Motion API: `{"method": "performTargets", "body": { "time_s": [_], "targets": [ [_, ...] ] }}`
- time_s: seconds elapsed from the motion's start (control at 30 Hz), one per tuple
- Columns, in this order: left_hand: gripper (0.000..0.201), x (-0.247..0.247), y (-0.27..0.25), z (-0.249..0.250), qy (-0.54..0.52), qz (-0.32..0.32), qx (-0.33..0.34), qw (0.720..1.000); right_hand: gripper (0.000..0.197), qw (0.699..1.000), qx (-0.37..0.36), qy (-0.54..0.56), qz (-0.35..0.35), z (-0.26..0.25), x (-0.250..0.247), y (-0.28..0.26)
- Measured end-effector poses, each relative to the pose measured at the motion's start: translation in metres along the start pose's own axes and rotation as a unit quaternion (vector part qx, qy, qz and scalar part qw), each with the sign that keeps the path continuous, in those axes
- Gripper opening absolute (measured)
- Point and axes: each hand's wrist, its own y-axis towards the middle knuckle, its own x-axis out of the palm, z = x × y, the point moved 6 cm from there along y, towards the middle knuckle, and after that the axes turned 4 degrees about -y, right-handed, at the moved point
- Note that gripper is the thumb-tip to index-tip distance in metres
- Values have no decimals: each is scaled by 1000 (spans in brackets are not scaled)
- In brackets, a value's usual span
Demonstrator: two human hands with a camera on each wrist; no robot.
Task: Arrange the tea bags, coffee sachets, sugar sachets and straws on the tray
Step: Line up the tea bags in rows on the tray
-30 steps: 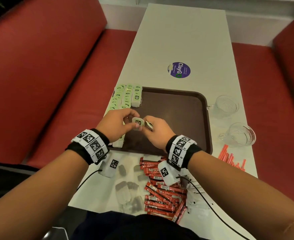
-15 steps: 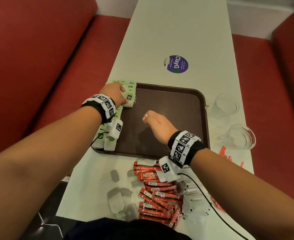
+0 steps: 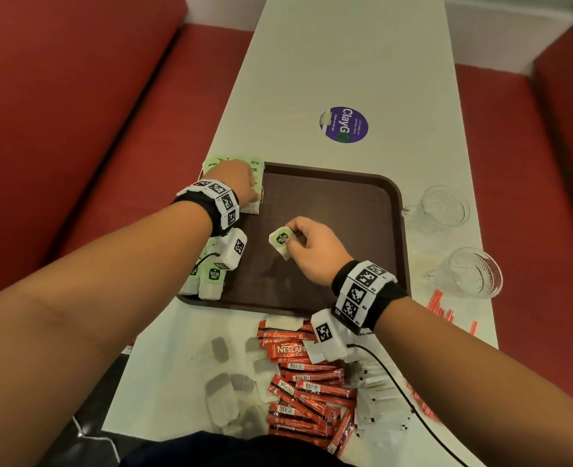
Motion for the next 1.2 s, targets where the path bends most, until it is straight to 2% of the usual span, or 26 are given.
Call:
{"method": "performTargets", "body": {
  "time_s": [0.1,0.2,0.27,0.3,0.4,0.47,0.53,0.63,0.73,0.8,0.87,0.9,0.97,1.07,1.2],
  "targets": [
    [20,4,0,1,12,-19,10,1000,11,1000,-13,-3,16,-1,0,2],
    [23,-5,-6,4,-6,26,29,999,12,999,-13,-4,36,-2,-4,4],
    [26,-15,-18,13,-62,61,67,994,12,999,-10,-8,49,-3,-7,5],
    [29,-19,-26,19,-105,59,102,987,11,998,-9,-7,57,-3,-9,6],
    [37,-22,-56,38,-216,-42,198,955,8,997,-8,7,79,-4,-13,7],
    [28,-21,-74,44,-212,-107,241,941,8,996,-16,17,89,-7,-15,8],
    [18,-21,-79,44,-183,-112,270,939,11,994,-24,16,102,-9,-16,9],
    [5,-25,-78,37,-160,-83,271,946,9,994,-26,12,103,-10,-12,13],
    [3,-28,-73,29,-167,-70,256,950,8,994,-29,18,103,-12,-10,16],
    [2,-30,-67,22,-170,-28,240,955,8,994,-25,25,107,-13,-12,15],
    [3,-34,-56,11,-141,24,205,968,10,997,-17,3,79,-10,-9,13],
    [4,-34,-50,6,-108,27,186,976,12,999,-13,-24,45,-8,-5,11],
    [5,-26,-38,-2,-41,-27,162,986,18,995,-6,-86,-45,-4,6,4],
    [3,-10,-25,-6,5,-104,154,983,27,975,-1,-147,-166,2,23,-12],
    [6,-2,-9,-6,-7,-56,135,989,34,933,-30,-246,-262,3,41,-29]
  ]
}}
